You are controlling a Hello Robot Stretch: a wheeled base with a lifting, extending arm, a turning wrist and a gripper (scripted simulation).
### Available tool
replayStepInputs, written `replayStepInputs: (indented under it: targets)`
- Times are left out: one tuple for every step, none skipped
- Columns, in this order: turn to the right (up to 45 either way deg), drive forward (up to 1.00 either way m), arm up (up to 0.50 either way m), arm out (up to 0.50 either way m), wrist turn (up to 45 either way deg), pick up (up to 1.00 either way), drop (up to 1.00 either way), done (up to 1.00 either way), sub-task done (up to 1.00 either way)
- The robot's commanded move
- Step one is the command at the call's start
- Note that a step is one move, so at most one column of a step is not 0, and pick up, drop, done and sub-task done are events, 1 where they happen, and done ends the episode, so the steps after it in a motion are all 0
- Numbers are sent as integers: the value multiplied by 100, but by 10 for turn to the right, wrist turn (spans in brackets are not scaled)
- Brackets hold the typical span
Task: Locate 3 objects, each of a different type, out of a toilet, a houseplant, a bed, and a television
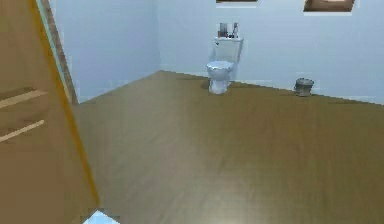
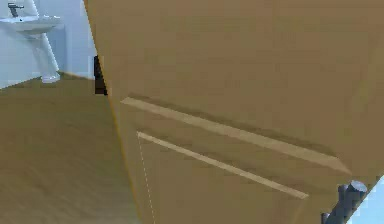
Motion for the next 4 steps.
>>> replayStepInputs:
  targets:
    - [-450, 0, 0, 0, 0, 0, 0, 0, 0]
    - [-150, 0, 0, 0, 0, 0, 0, 0, 0]
    - [0, 5, 0, 0, 0, 0, 0, 0, 0]
    - [450, 0, 0, 0, 0, 0, 0, 0, 0]
